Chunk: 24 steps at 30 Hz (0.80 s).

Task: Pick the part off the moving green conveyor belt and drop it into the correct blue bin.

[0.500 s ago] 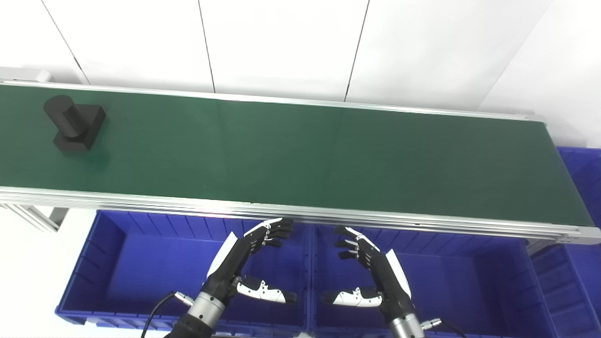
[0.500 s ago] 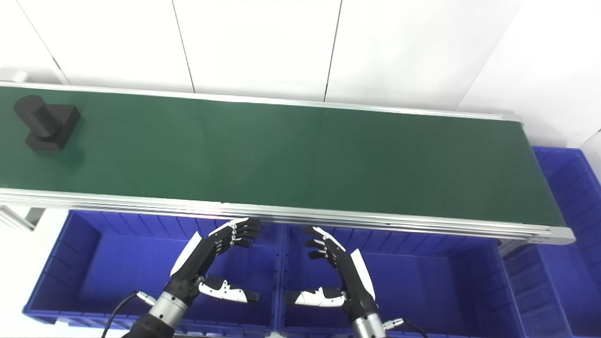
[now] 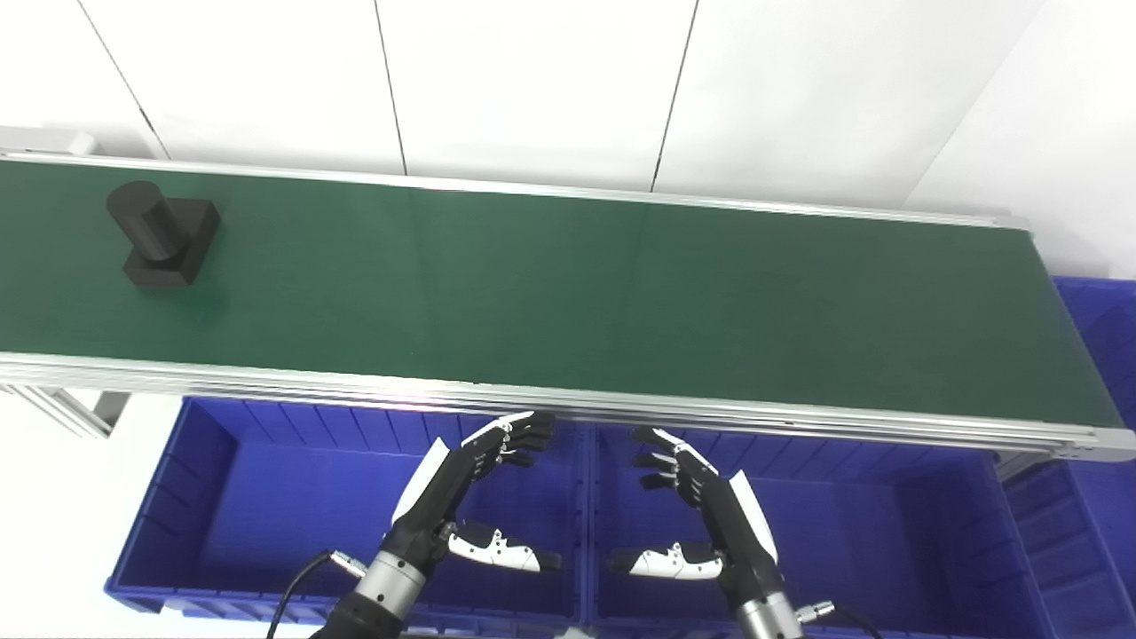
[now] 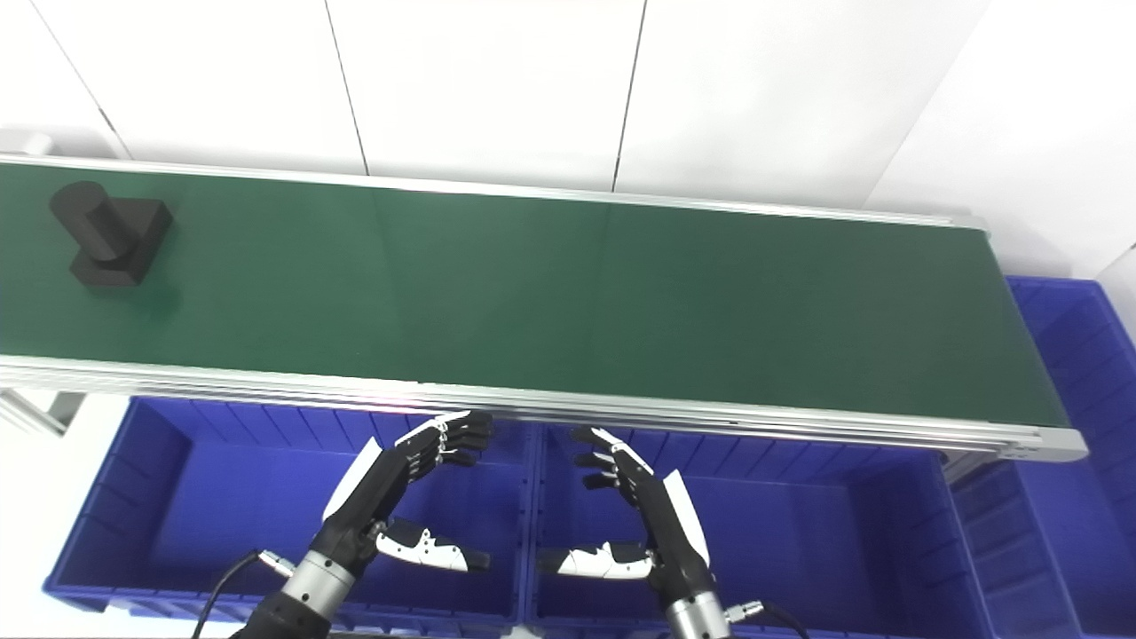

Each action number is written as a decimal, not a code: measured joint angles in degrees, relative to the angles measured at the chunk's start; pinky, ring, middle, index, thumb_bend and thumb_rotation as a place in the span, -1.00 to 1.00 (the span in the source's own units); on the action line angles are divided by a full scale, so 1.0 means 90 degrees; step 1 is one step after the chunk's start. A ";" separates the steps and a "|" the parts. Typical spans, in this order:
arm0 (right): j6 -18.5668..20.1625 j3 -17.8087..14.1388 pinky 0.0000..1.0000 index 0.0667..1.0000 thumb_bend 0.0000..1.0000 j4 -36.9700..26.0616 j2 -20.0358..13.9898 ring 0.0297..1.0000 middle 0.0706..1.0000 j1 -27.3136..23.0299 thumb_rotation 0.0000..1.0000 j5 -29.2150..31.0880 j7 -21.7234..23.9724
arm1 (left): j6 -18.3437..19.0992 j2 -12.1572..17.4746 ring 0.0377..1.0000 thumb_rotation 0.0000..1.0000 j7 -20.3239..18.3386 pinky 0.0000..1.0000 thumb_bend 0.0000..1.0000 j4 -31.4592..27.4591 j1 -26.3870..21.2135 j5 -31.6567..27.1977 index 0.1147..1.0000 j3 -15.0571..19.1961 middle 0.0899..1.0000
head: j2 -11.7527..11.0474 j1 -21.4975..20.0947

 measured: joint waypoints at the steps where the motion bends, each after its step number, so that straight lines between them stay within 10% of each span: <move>1: 0.0000 0.0000 0.37 0.61 0.96 0.0000 0.0000 0.55 0.76 0.0000 -0.37 -0.0006 -0.0001 | 0.0000 0.0000 0.52 -0.99 0.0000 0.43 0.92 0.0000 0.0000 0.0000 0.56 0.0000 0.55 | 0.0000 0.0000; 24: -0.0001 0.0011 0.36 0.61 0.97 0.0092 0.0001 0.56 0.77 -0.0017 -0.32 -0.0012 -0.0014 | -0.0001 -0.0003 0.49 -0.97 0.0040 0.39 0.94 0.0111 -0.0022 0.0005 0.53 -0.0021 0.53 | -0.0215 0.0068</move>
